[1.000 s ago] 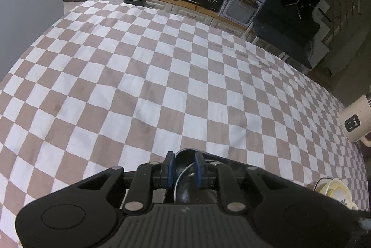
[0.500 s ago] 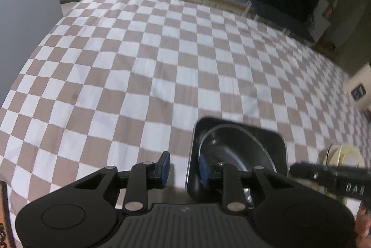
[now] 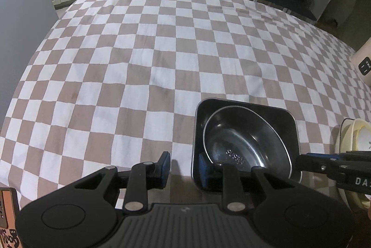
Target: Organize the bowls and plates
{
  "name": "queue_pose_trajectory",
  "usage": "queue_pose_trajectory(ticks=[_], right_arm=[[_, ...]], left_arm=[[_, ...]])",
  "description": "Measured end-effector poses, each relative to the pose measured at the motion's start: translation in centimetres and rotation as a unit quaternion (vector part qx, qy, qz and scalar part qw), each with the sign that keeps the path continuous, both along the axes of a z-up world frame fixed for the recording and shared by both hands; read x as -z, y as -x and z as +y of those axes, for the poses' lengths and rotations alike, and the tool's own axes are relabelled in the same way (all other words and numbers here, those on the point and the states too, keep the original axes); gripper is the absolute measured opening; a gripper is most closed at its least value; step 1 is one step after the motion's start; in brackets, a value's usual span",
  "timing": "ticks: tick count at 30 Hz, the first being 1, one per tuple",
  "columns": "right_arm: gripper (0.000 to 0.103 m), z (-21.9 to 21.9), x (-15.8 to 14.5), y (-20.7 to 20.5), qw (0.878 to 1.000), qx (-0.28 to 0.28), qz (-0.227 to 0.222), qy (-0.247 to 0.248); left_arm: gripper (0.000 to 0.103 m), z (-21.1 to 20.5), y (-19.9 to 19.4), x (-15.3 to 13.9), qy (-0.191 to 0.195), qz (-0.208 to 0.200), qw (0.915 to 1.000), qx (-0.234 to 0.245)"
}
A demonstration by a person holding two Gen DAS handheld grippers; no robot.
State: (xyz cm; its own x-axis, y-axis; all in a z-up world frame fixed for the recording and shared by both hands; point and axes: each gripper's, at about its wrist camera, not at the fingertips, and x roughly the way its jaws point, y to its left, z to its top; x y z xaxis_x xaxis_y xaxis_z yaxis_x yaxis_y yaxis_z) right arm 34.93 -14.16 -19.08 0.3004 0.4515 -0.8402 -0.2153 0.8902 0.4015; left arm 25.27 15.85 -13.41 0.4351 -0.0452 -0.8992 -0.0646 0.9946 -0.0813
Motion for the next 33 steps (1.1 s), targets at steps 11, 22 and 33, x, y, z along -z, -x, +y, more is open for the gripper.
queue_pose_trajectory(ticks=[11, 22, 33], right_arm=[[0.015, 0.1, 0.7, -0.2, 1.000, -0.018, -0.001, -0.012], [0.010, 0.1, 1.1, -1.0, 1.000, -0.012, 0.002, -0.022], [0.010, 0.4, 1.6, -0.8, 0.999, 0.011, 0.025, -0.032]], left_arm=[[0.027, 0.1, -1.3, 0.5, 0.003, -0.006, 0.9999, -0.010], [0.027, 0.8, -2.2, 1.6, 0.022, 0.001, 0.9997, -0.005], [0.007, 1.1, -2.4, 1.7, 0.061, 0.002, 0.9981, 0.012]])
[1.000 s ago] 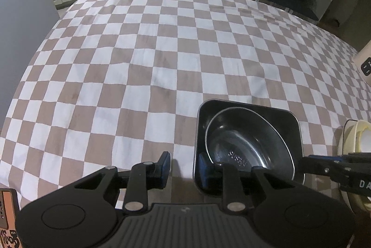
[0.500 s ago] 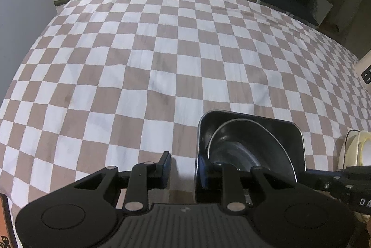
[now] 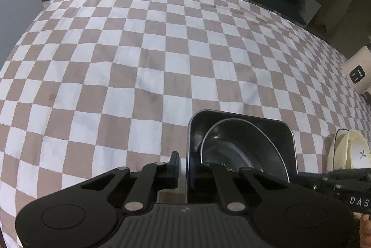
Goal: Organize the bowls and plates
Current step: 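Lift and carry the pan stack with both tools toward the nested bowls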
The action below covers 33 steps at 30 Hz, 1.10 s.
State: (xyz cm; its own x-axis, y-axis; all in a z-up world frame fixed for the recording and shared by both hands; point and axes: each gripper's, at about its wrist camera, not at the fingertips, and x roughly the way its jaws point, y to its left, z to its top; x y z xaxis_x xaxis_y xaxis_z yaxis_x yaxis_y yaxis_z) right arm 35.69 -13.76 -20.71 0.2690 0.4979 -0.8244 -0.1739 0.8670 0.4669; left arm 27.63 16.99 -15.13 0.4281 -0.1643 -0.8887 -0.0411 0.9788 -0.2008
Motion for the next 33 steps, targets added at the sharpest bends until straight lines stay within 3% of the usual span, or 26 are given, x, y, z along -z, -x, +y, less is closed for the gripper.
queue_pose_trajectory(ticks=[11, 24, 28, 33], right_arm=[[0.008, -0.2, 0.2, 0.0, 1.000, 0.022, 0.004, -0.007], [0.007, -0.3, 0.3, -0.6, 0.998, 0.055, -0.010, -0.016], [0.020, -1.0, 0.7, -1.1, 0.997, 0.079, -0.001, -0.024], [0.008, -0.3, 0.5, -1.0, 0.998, 0.065, -0.007, -0.022]], left_arm=[[0.004, 0.7, 0.2, 0.2, 0.038, 0.002, 0.9993, -0.004], [0.005, 1.0, 0.0, 0.3, 0.053, -0.003, 0.9983, -0.022], [0.005, 1.1, 0.0, 0.3, 0.058, -0.003, 0.9979, -0.026], [0.011, 1.2, -0.2, 0.4, 0.054, -0.007, 0.9979, -0.035]])
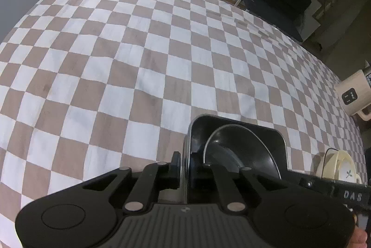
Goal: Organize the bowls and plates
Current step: 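Lift and carry the pan stack with both tools toward the nested bowls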
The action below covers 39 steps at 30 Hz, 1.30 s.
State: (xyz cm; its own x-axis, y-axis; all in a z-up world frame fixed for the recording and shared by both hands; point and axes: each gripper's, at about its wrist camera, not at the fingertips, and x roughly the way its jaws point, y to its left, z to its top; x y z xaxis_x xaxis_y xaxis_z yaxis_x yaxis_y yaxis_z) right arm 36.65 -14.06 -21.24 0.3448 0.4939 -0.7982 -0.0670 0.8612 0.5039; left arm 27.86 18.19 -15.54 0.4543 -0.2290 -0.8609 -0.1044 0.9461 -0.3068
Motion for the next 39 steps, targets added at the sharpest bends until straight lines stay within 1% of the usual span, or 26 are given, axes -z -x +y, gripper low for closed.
queue_pose_trajectory(ticks=[2, 5, 13, 19, 23, 30, 34, 39], right_arm=[[0.007, 0.1, -0.1, 0.2, 1.000, -0.004, -0.001, 0.004], [0.006, 0.1, -0.1, 0.2, 1.000, -0.006, -0.001, 0.003], [0.005, 0.4, -0.8, 0.5, 1.000, -0.014, -0.016, 0.019], [0.005, -0.6, -2.4, 1.1, 0.999, -0.010, -0.035, 0.009], [0.005, -1.9, -3.9, 1.8, 0.999, -0.002, -0.046, -0.003], [0.005, -5.1, -7.1, 3.9, 0.996, 0.012, -0.079, -0.031], [0.005, -7.3, -8.7, 5.2, 0.995, 0.026, -0.092, -0.037], [0.005, -10.8, -10.2, 6.9, 0.992, 0.046, -0.110, -0.043]], left_arm=[[0.010, 0.0, -0.1, -0.1, 0.000, -0.001, 1.0000, 0.000], [0.006, 0.1, 0.0, -0.3, 0.009, -0.004, 1.0000, 0.001], [0.006, 0.1, 0.5, -0.8, 0.010, -0.007, 0.9999, 0.003], [0.006, 0.0, 1.5, -2.5, 0.032, -0.036, 0.9988, -0.007], [0.006, -0.7, 2.2, -4.0, 0.047, -0.055, 0.9973, -0.010], [0.006, -2.7, 3.5, -6.5, 0.074, -0.091, 0.9931, -0.006], [0.006, -4.6, 4.3, -8.2, 0.090, -0.116, 0.9891, 0.006], [0.006, -7.3, 5.1, -9.6, 0.110, -0.138, 0.9840, 0.022]])
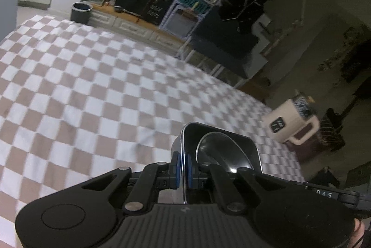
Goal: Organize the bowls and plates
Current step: 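Lift and carry the pan stack with both tools toward the nested bowls, then lower the pan stack into the cream bowl and open both tools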
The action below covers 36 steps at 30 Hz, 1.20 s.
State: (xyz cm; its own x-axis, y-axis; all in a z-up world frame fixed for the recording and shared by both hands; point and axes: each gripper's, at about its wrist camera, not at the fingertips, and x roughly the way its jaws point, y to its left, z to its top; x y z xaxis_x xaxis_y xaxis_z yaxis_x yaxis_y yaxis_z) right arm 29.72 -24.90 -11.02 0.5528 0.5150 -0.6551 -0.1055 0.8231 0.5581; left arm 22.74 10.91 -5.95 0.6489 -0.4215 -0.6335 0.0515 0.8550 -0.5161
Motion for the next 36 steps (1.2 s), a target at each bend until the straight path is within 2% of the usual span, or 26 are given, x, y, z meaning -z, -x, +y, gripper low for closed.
queue_pose_trajectory(ticks=[10, 20, 24, 36], right_arm=[[0.005, -6.0, -0.8, 4.1, 0.999, 0.052, -0.011, 0.007], [0.005, -10.3, -0.5, 5.9, 0.994, 0.103, -0.002, 0.022], [0.005, -11.4, 0.0, 6.0, 0.993, 0.112, 0.006, 0.028], [0.005, -11.6, 1.3, 5.4, 0.993, 0.098, 0.039, 0.058]], left_arm=[[0.006, -6.7, 0.7, -0.8, 0.012, -0.014, 0.9984, 0.053], [0.006, -13.3, 0.1, 0.1, -0.009, 0.003, 0.9951, 0.098], [0.006, -15.4, 0.0, 1.0, -0.036, 0.018, 0.9929, 0.112], [0.006, -16.6, -1.0, 2.9, -0.064, 0.052, 0.9903, 0.112]])
